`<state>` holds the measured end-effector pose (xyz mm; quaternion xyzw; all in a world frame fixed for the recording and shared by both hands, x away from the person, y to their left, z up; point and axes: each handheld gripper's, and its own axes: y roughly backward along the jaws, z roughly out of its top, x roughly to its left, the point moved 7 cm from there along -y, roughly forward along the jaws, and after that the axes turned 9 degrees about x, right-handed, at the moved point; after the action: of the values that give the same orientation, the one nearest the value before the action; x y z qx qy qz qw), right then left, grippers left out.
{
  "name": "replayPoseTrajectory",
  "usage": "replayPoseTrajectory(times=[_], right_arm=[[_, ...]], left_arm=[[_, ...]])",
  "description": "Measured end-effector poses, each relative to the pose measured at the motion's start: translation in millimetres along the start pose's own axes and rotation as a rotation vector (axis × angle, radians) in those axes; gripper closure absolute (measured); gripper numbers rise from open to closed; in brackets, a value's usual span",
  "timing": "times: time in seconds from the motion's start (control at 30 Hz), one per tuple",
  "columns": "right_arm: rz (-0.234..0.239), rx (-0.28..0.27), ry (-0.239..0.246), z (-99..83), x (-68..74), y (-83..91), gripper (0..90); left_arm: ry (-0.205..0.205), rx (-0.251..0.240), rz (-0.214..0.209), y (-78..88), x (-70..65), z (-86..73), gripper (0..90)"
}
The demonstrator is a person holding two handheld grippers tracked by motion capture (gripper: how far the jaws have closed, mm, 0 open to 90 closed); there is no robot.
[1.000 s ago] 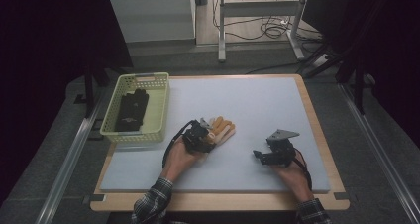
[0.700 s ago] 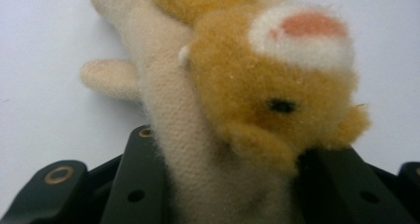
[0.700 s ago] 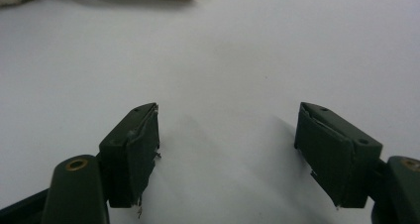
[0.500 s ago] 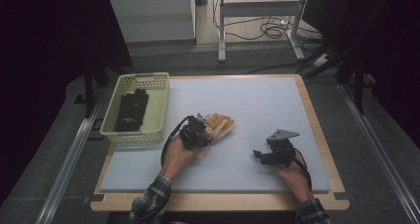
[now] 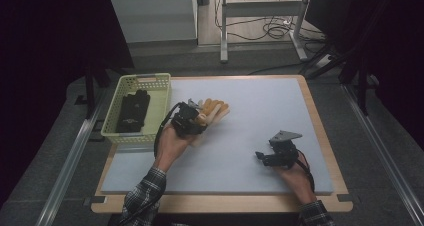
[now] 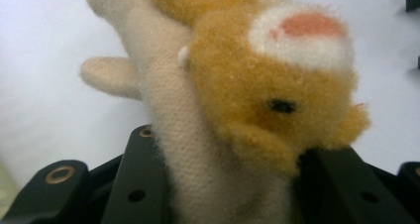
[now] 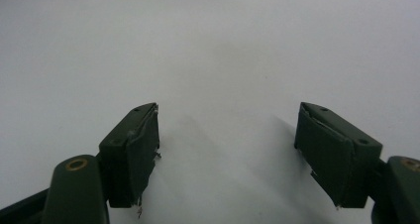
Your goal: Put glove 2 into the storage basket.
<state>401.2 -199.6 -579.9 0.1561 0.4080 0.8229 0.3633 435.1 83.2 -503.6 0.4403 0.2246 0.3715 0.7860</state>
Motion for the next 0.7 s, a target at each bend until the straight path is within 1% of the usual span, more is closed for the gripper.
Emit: replayPoseTrajectory(times=[0.17,0.23,0.27,0.37,0.47,0.57,0.7], right_arm=[[-0.001,0.000,0.001,0.0,0.0,-0.1,24.8],[-0.001,0.000,0.001,0.0,0.0,-0.1,24.8],[-0.001,-0.001,0.002,0.0,-0.1,-0.1,24.8],[-0.002,-0.001,0.003,0.0,-0.1,-0.1,24.8],[-0.002,-0.001,0.002,0.0,0.1,-0.2,24.8],[-0.002,-0.001,0.002,0.1,0.1,-0.2,24.8],[-0.002,-0.003,0.003,0.1,0.0,-0.3,24.8]], left_arm=[[0.047,-0.016,0.034,18.4,20.5,3.7,61.5],[0.068,-0.020,0.052,26.6,30.8,4.1,61.4],[0.076,-0.019,0.068,31.7,38.0,4.0,61.5],[0.118,-0.026,0.102,43.4,55.4,2.9,61.4],[0.159,-0.032,0.128,51.8,72.4,-0.2,61.4],[0.196,-0.029,0.166,59.4,92.4,-6.1,61.2],[0.259,-0.037,0.212,67.1,118.3,-15.3,60.9]])
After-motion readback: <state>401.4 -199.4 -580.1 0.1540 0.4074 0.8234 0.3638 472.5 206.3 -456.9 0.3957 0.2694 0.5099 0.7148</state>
